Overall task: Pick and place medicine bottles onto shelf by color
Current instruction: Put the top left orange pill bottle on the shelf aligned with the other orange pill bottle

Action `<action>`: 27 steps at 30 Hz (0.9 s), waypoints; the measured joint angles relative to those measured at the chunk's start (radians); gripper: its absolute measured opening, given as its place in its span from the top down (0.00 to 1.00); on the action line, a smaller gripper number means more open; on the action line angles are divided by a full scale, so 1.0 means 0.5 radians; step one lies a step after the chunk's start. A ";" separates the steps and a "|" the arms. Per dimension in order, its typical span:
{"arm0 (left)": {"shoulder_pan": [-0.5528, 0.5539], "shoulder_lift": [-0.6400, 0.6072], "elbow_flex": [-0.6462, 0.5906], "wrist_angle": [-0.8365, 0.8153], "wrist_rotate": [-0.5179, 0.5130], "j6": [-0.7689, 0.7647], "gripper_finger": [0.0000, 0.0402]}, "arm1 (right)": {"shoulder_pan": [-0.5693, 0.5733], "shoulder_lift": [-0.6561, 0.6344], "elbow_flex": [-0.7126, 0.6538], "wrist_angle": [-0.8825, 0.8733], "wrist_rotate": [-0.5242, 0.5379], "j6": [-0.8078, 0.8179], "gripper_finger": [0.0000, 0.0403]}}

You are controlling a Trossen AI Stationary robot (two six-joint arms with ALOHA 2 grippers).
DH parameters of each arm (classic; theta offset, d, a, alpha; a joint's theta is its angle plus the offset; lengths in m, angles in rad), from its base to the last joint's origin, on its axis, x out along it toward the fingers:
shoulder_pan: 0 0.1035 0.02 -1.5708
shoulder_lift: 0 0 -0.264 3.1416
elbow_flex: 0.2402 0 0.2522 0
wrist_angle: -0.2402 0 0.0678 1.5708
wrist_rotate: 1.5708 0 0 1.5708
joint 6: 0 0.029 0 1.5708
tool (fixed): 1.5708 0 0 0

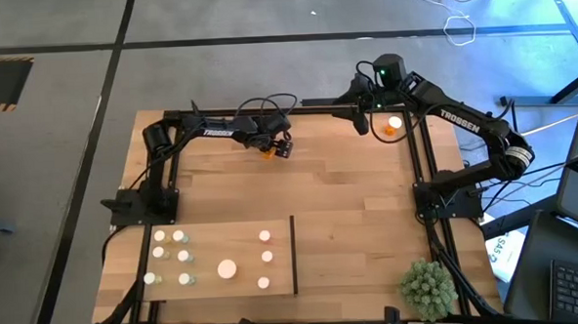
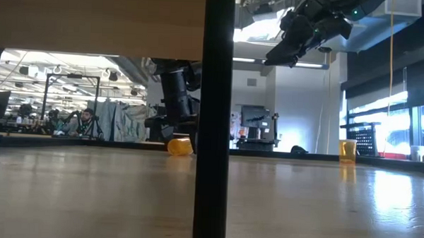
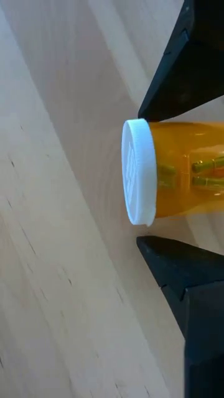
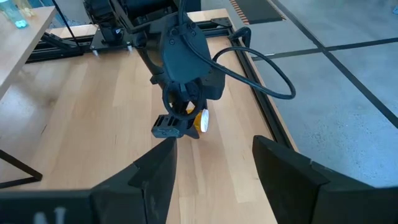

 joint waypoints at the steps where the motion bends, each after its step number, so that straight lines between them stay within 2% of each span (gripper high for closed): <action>1: 0.000 0.000 0.000 0.000 0.001 0.000 0.23 | 0.000 0.000 0.000 0.000 0.000 0.000 0.47; 5: 0.001 0.000 0.000 0.001 -0.003 -0.099 0.24 | 0.000 0.000 0.000 0.000 0.000 0.000 0.47; 9: 0.002 0.000 0.000 0.002 -0.003 -0.151 0.29 | -0.001 0.000 0.000 0.000 0.000 0.000 0.47; 21: -0.023 -0.001 0.000 0.046 0.064 -0.154 0.57 | -0.001 0.000 0.000 0.000 0.000 0.000 0.47; 27: -0.030 -0.026 -0.003 0.010 0.075 -0.100 0.59 | -0.001 0.000 0.000 0.000 0.000 0.000 0.47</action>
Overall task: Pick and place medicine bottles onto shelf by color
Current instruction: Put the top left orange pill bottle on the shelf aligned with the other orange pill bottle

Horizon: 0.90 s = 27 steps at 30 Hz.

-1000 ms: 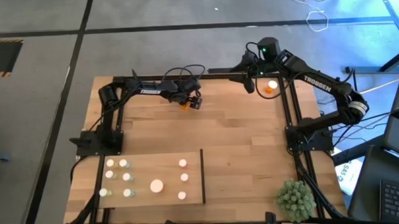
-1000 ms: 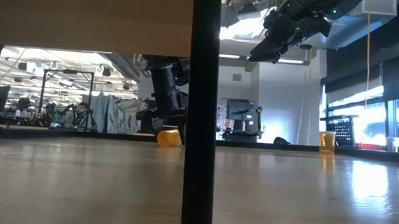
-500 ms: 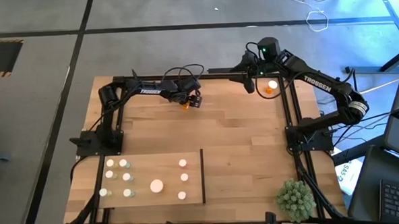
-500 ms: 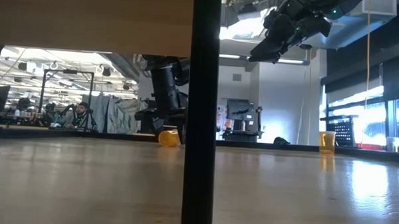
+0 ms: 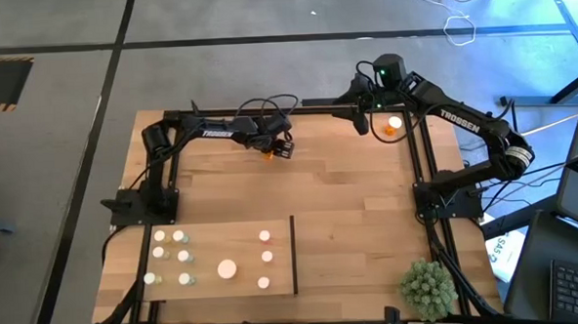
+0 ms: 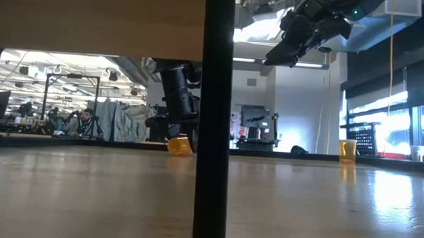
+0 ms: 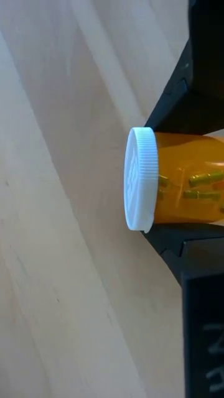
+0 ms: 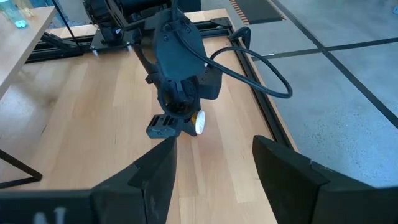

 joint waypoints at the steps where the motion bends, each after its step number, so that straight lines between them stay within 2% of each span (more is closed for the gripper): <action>1: 0.000 -0.001 0.000 0.014 -0.004 0.014 0.59 | 0.000 0.000 0.000 0.000 0.001 0.000 0.47; 10: -0.024 -0.213 0.001 -0.049 -0.037 0.194 0.59 | 0.001 0.000 0.000 0.000 0.000 0.000 0.47; 16: -0.044 -0.493 0.000 -0.259 -0.111 0.222 0.60 | 0.000 0.000 0.000 0.000 0.000 0.000 0.47; 19: -0.088 -0.658 0.001 -0.259 -0.163 0.263 0.60 | 0.001 0.000 0.000 0.000 0.001 0.000 0.47; 24: -0.200 -0.944 0.001 -0.335 -0.241 0.318 0.60 | 0.000 0.000 0.000 0.000 0.002 0.000 0.47; 27: -0.304 -1.110 0.001 -0.441 -0.355 0.297 0.60 | 0.001 0.000 0.000 0.001 0.001 0.000 0.47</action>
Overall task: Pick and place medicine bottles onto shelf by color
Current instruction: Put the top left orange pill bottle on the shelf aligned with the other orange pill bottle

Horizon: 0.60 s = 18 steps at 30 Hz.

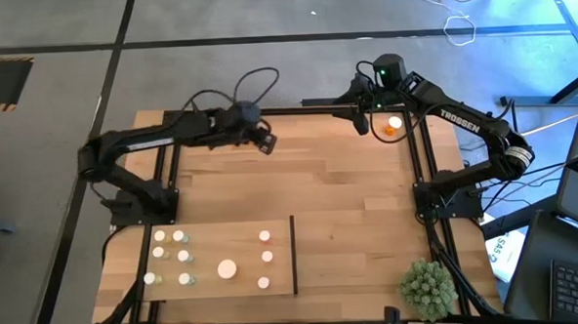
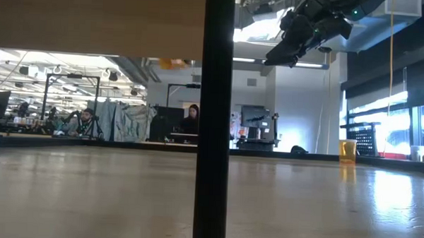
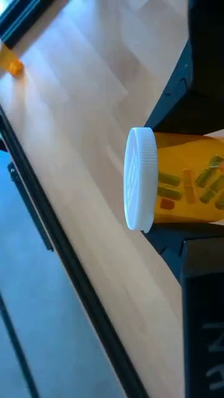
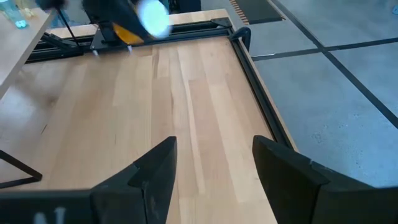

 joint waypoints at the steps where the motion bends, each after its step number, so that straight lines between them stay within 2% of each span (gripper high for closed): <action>1: -0.041 -0.049 0.000 -0.044 -0.051 -0.019 0.60 | -0.001 0.000 0.000 0.000 0.000 0.000 0.47; 10: -0.494 -0.387 0.000 -0.199 -0.504 -0.111 0.60 | -0.001 0.000 0.000 0.008 0.014 0.000 0.47; 18: -0.841 -0.395 0.000 -0.318 -0.667 -0.119 0.60 | -0.001 0.000 -0.001 0.009 0.015 0.000 0.47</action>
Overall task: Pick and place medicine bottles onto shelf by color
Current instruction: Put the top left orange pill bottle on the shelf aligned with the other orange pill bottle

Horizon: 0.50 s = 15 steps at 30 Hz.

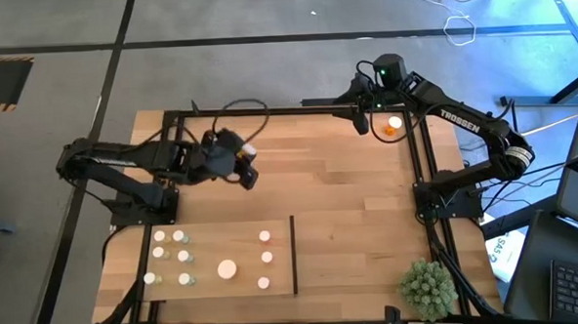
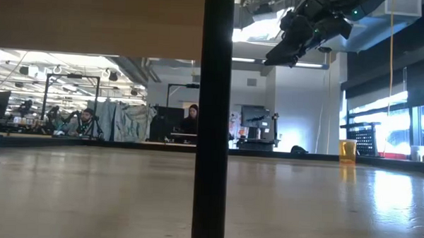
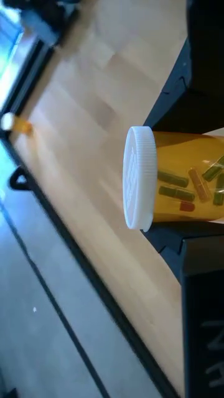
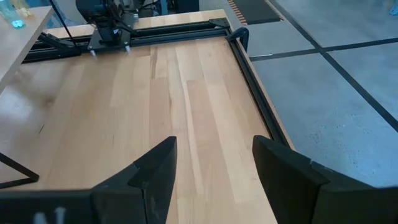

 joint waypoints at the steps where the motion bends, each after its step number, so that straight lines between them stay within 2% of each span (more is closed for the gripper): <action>1: -0.036 0.002 0.000 -0.022 -0.005 -0.023 0.60 | 0.000 0.000 0.000 0.000 0.000 0.000 0.47; 6: -0.198 0.014 0.000 -0.019 -0.144 -0.109 0.60 | 0.001 0.000 0.000 0.025 -0.002 0.019 0.47; 9: -0.312 0.014 0.000 -0.033 -0.235 -0.194 0.60 | 0.001 -0.001 0.000 0.026 -0.112 0.170 0.47; 12: -0.440 0.001 0.000 -0.097 -0.308 -0.296 0.60 | 0.000 -0.001 0.000 0.001 -0.489 0.164 0.47; 15: -0.558 0.002 0.000 -0.212 -0.388 -0.453 0.60 | 0.013 -0.001 -0.001 -0.001 -1.089 -0.018 0.47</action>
